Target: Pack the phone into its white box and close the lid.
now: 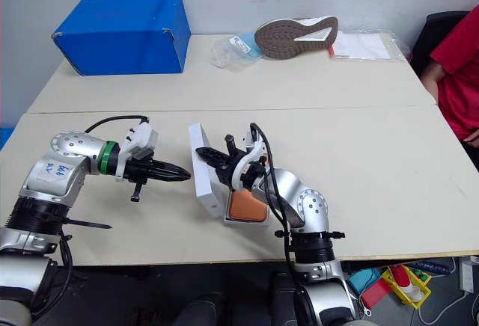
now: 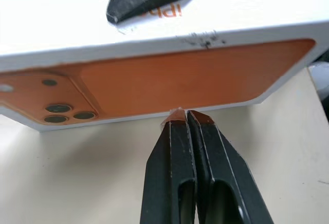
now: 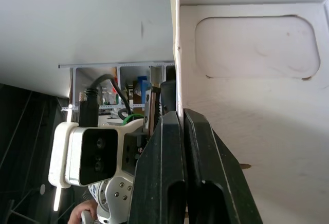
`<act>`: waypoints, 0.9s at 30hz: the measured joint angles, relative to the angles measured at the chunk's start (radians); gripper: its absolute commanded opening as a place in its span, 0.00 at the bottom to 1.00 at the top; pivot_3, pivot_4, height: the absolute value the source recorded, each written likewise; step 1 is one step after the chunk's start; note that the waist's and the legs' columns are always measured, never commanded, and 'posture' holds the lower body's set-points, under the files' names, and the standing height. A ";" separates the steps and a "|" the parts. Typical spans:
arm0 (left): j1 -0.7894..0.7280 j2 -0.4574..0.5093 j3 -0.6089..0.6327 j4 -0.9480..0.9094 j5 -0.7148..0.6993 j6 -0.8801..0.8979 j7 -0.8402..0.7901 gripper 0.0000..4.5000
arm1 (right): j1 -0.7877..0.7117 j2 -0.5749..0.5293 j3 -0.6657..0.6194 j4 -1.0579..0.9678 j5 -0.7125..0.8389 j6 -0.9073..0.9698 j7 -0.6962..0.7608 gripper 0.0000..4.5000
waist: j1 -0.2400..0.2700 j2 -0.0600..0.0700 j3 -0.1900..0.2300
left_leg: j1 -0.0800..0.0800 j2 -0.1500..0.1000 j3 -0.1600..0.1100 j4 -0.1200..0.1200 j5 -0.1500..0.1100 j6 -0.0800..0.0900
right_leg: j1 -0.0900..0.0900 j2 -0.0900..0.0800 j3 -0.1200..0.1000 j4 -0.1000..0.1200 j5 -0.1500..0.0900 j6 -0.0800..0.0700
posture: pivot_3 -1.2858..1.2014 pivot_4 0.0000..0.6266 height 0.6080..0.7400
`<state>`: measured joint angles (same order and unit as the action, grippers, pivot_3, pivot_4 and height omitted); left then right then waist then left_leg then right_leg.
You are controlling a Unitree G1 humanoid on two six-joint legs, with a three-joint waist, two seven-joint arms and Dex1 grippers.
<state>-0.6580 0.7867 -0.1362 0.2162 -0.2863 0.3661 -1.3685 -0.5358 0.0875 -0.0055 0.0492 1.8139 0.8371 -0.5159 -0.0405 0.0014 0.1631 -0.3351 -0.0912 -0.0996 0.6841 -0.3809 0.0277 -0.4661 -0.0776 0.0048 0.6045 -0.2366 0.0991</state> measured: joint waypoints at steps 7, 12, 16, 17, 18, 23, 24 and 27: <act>0.000 -0.002 0.000 0.028 0.019 -0.012 0.001 0.01 | 0.047 0.009 0.008 -0.021 -0.024 0.015 0.044 0.00 | 0.002 0.000 0.000 | 0.000 0.000 0.000 0.000 0.000 0.000 | 0.000 0.000 0.000 0.000 0.000 0.000 | 0.52 0.24 1.00; 0.000 -0.022 -0.001 0.034 0.024 -0.022 0.001 0.01 | 0.037 0.016 0.001 -0.039 -0.047 0.014 0.077 0.00 | 0.003 0.000 0.000 | 0.000 0.000 0.000 0.000 0.000 0.000 | 0.000 0.000 0.000 0.000 0.000 0.000 | 0.52 0.24 1.00; -0.003 -0.033 -0.002 0.034 0.030 -0.025 0.001 0.01 | 0.085 -0.035 -0.001 -0.070 -0.076 0.037 0.095 0.00 | 0.007 0.000 0.000 | 0.000 0.000 0.000 0.000 0.000 0.000 | 0.000 0.000 0.000 0.000 0.000 0.000 | 0.52 0.24 1.00; -0.002 -0.033 -0.002 0.034 0.030 -0.024 0.001 0.01 | 0.106 -0.044 -0.002 -0.088 -0.070 0.040 0.097 0.00 | 0.009 0.000 0.000 | 0.000 0.000 0.000 0.000 0.000 0.000 | 0.000 0.000 0.000 0.000 0.000 0.000 | 0.52 0.24 1.00; -0.002 -0.035 -0.002 0.034 0.030 -0.023 0.001 0.01 | 0.126 -0.052 -0.003 -0.108 -0.060 0.042 0.097 0.00 | 0.011 0.000 -0.001 | 0.000 0.000 0.000 0.000 0.000 0.000 | 0.000 0.000 0.000 0.000 0.000 0.000 | 0.52 0.24 1.00; -0.002 -0.064 -0.003 0.033 0.035 -0.021 0.015 0.01 | 0.196 -0.101 -0.003 -0.194 -0.033 0.044 0.097 0.00 | 0.014 0.000 -0.001 | 0.000 -0.001 0.000 0.000 0.000 0.001 | 0.002 0.000 0.000 -0.001 0.000 0.000 | 0.52 0.24 1.00; -0.002 -0.074 -0.004 0.034 0.038 -0.022 0.019 0.01 | 0.201 -0.111 -0.003 -0.205 -0.031 0.042 0.097 0.00 | 0.014 0.000 -0.001 | 0.000 -0.001 0.000 0.000 0.000 0.001 | 0.002 0.000 0.000 -0.001 0.000 0.000 | 0.52 0.24 1.00; -0.003 -0.105 -0.017 0.034 0.042 -0.026 0.027 0.01 | 0.210 -0.137 -0.002 -0.226 -0.029 0.037 0.103 0.00 | 0.014 0.000 -0.001 | 0.000 0.000 0.000 0.000 0.000 0.001 | 0.002 0.000 0.000 -0.001 0.000 0.000 | 0.52 0.24 1.00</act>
<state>-0.6609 0.6822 -0.1531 0.2501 -0.2440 0.3397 -1.3418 -0.3260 -0.0495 -0.0077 -0.1770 1.7845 0.8736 -0.4130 -0.0270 0.0009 0.1619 -0.3347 -0.0916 -0.0998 0.6843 -0.3811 0.0284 -0.4644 -0.0781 0.0049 0.6033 -0.2366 0.0992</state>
